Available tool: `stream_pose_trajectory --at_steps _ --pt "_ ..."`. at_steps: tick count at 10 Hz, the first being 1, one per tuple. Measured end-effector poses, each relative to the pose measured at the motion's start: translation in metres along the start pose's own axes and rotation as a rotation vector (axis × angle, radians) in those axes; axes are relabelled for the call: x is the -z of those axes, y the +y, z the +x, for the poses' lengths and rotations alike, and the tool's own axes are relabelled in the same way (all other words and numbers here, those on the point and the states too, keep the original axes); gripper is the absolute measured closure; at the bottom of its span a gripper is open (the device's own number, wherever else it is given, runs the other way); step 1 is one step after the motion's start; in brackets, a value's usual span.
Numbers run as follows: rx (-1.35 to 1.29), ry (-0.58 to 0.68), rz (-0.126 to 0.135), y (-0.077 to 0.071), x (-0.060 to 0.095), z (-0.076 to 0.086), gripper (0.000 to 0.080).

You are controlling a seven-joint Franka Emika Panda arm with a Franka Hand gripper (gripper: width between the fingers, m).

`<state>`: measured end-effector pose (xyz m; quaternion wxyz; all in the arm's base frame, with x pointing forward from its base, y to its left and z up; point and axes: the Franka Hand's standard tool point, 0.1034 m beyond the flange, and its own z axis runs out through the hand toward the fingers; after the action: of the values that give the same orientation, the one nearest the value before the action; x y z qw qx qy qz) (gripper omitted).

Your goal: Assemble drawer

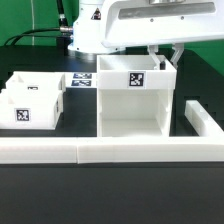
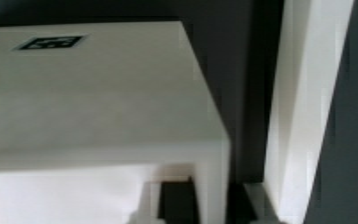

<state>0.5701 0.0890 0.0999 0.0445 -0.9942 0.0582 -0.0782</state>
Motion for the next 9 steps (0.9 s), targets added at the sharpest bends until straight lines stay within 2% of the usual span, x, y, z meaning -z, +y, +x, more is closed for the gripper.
stream_pose_trajectory --at_steps 2,4,9 --pt "-0.232 -0.001 0.007 -0.006 -0.002 -0.002 0.0758" --pt "-0.408 0.013 0.017 -0.005 -0.004 0.012 0.0757" --pt "-0.602 0.037 0.047 -0.009 0.001 0.020 0.0754"
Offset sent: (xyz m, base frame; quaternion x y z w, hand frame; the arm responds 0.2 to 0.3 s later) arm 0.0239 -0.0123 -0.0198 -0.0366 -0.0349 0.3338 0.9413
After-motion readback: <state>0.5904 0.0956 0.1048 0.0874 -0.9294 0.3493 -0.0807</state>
